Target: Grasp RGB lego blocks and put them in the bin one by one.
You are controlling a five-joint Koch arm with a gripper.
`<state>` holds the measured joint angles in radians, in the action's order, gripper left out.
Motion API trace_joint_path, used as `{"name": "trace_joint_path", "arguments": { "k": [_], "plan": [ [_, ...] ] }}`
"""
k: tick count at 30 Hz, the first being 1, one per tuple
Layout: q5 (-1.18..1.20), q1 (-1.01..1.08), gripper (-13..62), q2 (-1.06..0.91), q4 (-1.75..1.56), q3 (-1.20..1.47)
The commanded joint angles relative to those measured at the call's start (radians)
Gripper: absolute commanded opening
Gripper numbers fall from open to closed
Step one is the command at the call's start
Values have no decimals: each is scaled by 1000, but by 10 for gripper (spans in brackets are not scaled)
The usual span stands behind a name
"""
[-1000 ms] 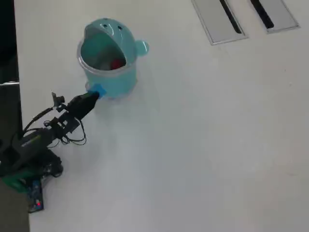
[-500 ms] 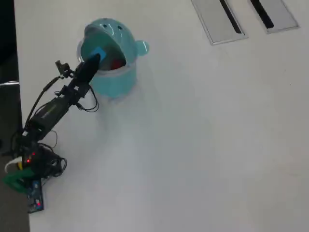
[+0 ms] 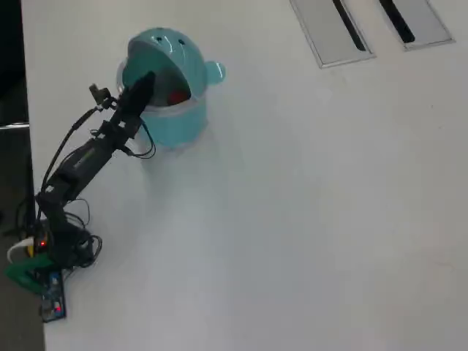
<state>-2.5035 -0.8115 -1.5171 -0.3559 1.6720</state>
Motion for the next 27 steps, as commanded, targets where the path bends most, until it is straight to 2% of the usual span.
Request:
{"name": "trace_joint_path", "arguments": {
  "k": [1, 8, 14, 19, 24, 27],
  "plan": [
    [8, 0, 326, -11, -78, -121],
    [17, -2, 352, -91, -52, -103],
    [225, 0, 347, -258, 91, 3],
    [278, 3, 345, -411, 144, 100],
    [503, 11, 348, -568, 250, 184],
    [514, 14, 348, -626, 308, 216]
  ]
}}
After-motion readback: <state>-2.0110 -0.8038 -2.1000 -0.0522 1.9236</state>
